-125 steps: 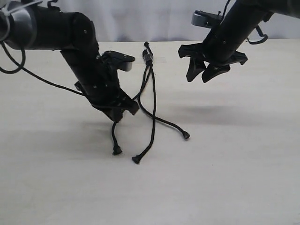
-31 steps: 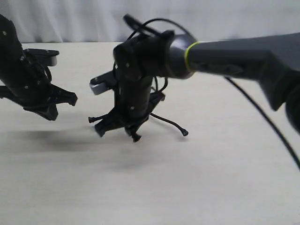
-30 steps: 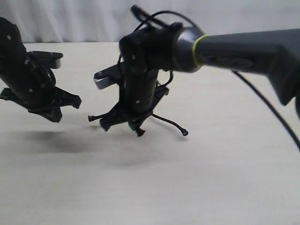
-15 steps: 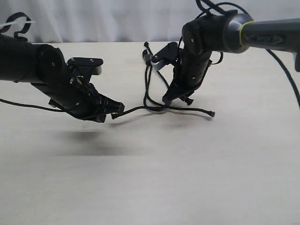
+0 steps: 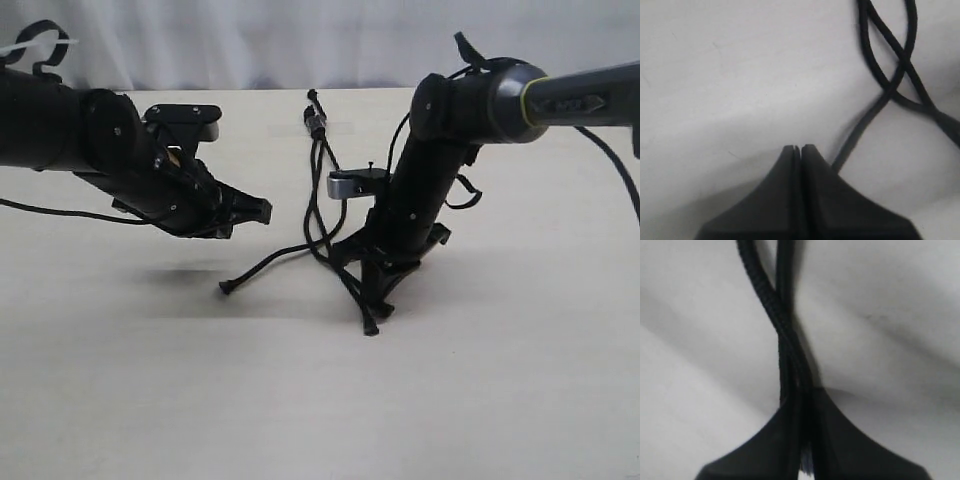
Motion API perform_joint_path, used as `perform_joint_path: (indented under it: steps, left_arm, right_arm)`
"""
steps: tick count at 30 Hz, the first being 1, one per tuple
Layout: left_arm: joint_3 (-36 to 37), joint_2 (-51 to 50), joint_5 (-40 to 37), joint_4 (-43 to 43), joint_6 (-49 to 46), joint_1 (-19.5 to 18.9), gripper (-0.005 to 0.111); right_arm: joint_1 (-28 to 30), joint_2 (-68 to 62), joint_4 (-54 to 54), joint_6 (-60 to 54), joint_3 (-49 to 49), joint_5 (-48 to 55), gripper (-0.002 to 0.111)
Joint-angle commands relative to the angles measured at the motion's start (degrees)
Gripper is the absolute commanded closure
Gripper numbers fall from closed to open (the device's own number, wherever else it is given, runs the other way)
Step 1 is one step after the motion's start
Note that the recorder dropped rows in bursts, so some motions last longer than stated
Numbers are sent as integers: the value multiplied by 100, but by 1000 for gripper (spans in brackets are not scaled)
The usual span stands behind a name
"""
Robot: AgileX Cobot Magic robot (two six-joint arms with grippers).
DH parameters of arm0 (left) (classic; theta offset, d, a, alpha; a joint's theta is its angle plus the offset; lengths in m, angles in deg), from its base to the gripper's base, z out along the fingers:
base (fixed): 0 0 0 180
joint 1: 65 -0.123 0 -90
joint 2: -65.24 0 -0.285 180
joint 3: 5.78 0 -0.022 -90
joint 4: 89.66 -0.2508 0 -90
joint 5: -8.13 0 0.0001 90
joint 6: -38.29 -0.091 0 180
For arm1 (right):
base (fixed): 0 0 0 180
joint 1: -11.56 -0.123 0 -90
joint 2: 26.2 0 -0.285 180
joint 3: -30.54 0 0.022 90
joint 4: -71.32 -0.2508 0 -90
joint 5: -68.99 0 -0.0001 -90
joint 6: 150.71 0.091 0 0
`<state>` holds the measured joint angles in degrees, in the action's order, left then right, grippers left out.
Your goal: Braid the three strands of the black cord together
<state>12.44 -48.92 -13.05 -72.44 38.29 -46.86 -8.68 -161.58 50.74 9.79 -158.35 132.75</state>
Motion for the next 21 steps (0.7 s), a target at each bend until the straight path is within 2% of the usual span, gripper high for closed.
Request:
perform_joint_path:
  steps: [1, 4, 9, 12, 17, 18, 21]
  left_arm:
    - [-50, -357, 162, 204, 41, 32, 107]
    - [-50, -717, 87, 878, -204, 89, 107]
    - [-50, -939, -76, 2246, -1504, 365, 107]
    - [-50, -1008, -427, 2496, -1664, 395, 107]
    - [-50, -1008, -1002, 2677, -1712, 330, 107]
    - [-50, -972, -1135, 2677, -1821, 299, 107]
    - [-50, -697, -1256, 2630, -1821, -26, 107]
  right_arm:
    - [12, 103, -95, -86, 520, -258, 104]
    - [12, 219, -394, -86, 647, -455, 104]
    - [12, 248, -771, -45, 685, -563, 104]
    - [12, 248, -771, 116, 685, -510, 103]
    - [12, 494, -811, 351, 685, -525, 81]
    - [12, 639, -770, 407, 685, -595, 73]
    - [124, 985, -454, 781, 685, -720, 63]
